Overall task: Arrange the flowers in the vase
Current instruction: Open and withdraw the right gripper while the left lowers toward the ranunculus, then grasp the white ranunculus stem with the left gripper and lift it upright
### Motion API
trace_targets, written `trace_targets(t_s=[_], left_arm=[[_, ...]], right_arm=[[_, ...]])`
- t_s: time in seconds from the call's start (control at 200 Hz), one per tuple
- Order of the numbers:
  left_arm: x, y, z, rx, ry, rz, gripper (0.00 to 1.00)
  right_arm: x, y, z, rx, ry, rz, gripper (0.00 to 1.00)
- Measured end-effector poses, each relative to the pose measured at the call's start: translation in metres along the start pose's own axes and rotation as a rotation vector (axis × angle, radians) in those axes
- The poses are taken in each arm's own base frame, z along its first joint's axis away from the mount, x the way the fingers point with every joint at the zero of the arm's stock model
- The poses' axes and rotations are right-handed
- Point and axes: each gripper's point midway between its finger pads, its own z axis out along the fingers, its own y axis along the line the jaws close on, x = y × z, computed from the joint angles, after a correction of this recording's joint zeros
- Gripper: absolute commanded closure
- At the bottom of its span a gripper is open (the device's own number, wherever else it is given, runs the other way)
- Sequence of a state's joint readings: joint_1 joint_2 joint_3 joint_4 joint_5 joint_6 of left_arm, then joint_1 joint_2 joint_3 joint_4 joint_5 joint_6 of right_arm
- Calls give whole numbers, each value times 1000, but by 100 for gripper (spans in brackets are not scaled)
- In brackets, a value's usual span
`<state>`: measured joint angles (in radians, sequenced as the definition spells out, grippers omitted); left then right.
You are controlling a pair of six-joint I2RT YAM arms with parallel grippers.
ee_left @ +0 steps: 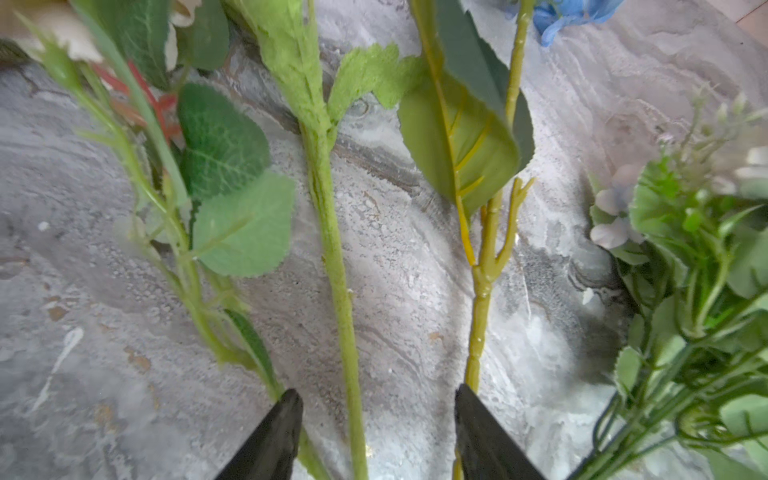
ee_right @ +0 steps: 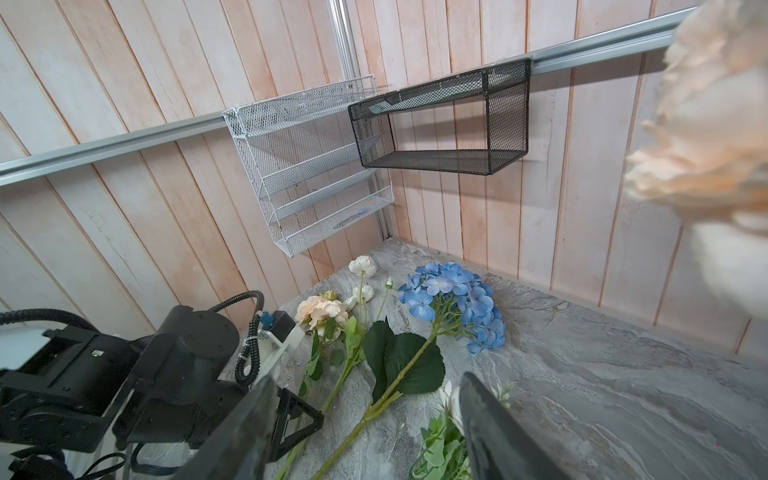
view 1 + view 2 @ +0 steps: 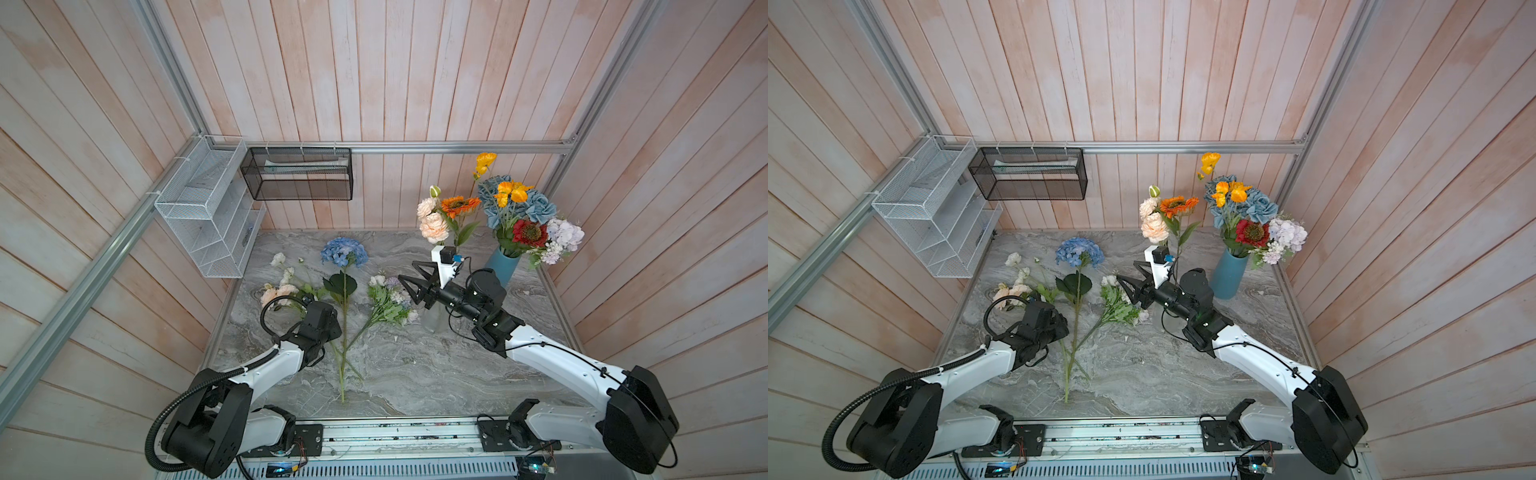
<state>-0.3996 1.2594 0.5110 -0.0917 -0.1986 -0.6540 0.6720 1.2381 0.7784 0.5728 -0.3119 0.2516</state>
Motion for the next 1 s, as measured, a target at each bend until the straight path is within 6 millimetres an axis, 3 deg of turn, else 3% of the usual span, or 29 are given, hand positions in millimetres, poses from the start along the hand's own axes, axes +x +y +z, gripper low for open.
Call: trace_targets(t_s=[0.14, 0.255, 0.45, 0.59, 0.77, 0.88, 0.91, 0.95, 1.0], left_arm=[[-17, -12, -15, 35, -56, 3, 39], [-20, -13, -15, 35, -68, 3, 39], [-8, -3, 3, -26, -28, 29, 42], [-3, 3, 14, -64, -20, 50, 55], [0, 10, 28, -100, -19, 50, 65], [0, 11, 36, -113, -10, 53, 66], [0, 11, 38, -116, -8, 51, 74], [1, 11, 42, -120, -3, 50, 99], [2, 11, 44, -124, 3, 55, 100]], right_arm=[[-1, 0, 0, 0, -3, -1, 31], [-1, 0, 0, 0, -3, -1, 31], [-2, 0, -1, 3, -7, -2, 31], [-9, 1, -4, 10, -26, -7, 31], [-16, 2, -7, 14, -43, -12, 31], [-16, 2, -7, 16, -44, -13, 31], [-16, 2, -8, 17, -45, -13, 31], [-17, 2, -9, 19, -47, -16, 31], [-18, 2, -11, 22, -50, -18, 31]])
